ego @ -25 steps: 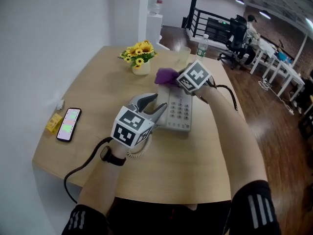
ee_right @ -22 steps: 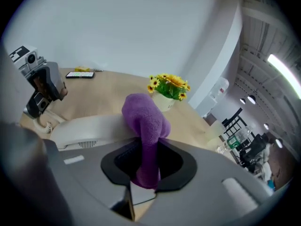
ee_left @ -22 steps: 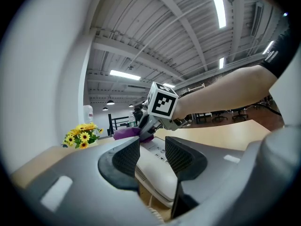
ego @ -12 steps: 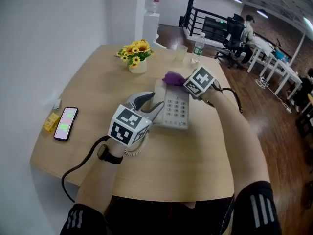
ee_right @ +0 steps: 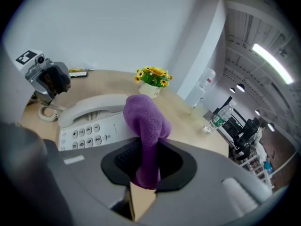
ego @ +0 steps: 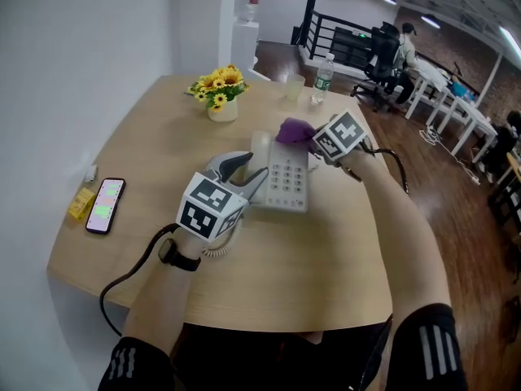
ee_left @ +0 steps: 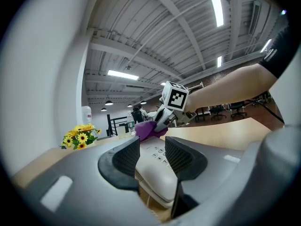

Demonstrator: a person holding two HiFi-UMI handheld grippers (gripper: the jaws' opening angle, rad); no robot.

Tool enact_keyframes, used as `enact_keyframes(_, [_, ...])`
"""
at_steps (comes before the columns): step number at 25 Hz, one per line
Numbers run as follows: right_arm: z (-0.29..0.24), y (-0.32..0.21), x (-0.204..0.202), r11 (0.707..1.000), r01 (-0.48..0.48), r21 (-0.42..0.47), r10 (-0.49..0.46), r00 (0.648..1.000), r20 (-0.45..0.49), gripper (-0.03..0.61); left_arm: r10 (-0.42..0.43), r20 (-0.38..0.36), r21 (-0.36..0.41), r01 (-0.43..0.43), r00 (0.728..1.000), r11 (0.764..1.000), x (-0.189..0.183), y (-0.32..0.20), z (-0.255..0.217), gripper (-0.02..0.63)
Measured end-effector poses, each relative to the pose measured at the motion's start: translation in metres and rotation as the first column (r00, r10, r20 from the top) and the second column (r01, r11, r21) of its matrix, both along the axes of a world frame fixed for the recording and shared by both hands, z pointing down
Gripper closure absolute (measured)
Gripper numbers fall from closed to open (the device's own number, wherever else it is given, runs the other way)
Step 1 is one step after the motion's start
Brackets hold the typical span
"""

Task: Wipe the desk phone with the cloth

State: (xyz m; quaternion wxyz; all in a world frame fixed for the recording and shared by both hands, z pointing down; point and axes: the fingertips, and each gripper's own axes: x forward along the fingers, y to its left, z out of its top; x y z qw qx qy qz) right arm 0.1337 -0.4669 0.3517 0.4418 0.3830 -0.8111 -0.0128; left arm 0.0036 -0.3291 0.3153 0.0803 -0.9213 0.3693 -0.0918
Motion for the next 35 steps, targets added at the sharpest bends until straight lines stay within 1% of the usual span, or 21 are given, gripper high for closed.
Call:
enact_keyframes(2, [0.012,0.007,-0.004,1.0,0.01,-0.018,-0.01,1.0,-0.014,0.5,0.0,0.002,-0.001,0.0,1.0,1.0,0.001,0.0,0.0,0.451])
enact_keyframes(7, [0.025,0.031,-0.012,0.999,0.043,-0.022,-0.042,0.999,0.028,0.5,0.006,0.001,-0.002,-0.006,1.0,1.0,0.003,0.001,0.0,0.451])
enact_keyframes(12, [0.035,0.072,-0.025,0.991,0.127,-0.04,-0.127,0.992,0.011,0.501,0.013,0.012,0.005,-0.013,1.0,1.0,0.006,0.003,0.0,0.451])
enact_keyframes(17, [0.046,0.111,-0.031,0.978,0.199,-0.053,-0.199,0.98,0.021,0.5,0.013,0.016,0.008,-0.013,1.0,1.0,0.007,0.005,0.0,0.451])
enact_keyframes(20, [0.053,0.138,-0.035,0.966,0.252,-0.053,-0.252,0.968,0.005,0.501,0.017,0.02,0.007,-0.017,1.0,1.0,0.008,0.005,0.001,0.451])
enact_keyframes(25, [0.064,0.178,-0.04,0.939,0.344,-0.019,-0.344,0.935,-0.09,0.5,0.015,0.023,0.002,-0.015,1.0,1.0,0.007,0.004,0.003,0.451])
enact_keyframes(29, [0.063,0.193,-0.04,0.914,0.404,-0.038,-0.405,0.908,-0.102,0.501,0.008,0.023,-0.002,-0.008,1.0,1.0,0.006,0.003,0.003,0.451])
enact_keyframes(30, [0.057,0.192,-0.039,0.913,0.408,-0.029,-0.409,0.908,-0.094,0.5,0.007,0.022,-0.002,-0.007,1.0,1.0,0.006,0.003,0.004,0.451])
enact_keyframes(32, [0.037,0.182,-0.037,0.92,0.392,0.008,-0.391,0.919,-0.058,0.5,0.004,0.017,-0.002,-0.004,1.0,1.0,0.005,0.002,0.003,0.451])
enact_keyframes(35, [-0.001,0.143,-0.032,0.943,0.321,0.085,-0.32,0.947,-0.02,0.5,0.002,0.012,-0.002,-0.002,1.0,1.0,0.004,0.001,0.001,0.451])
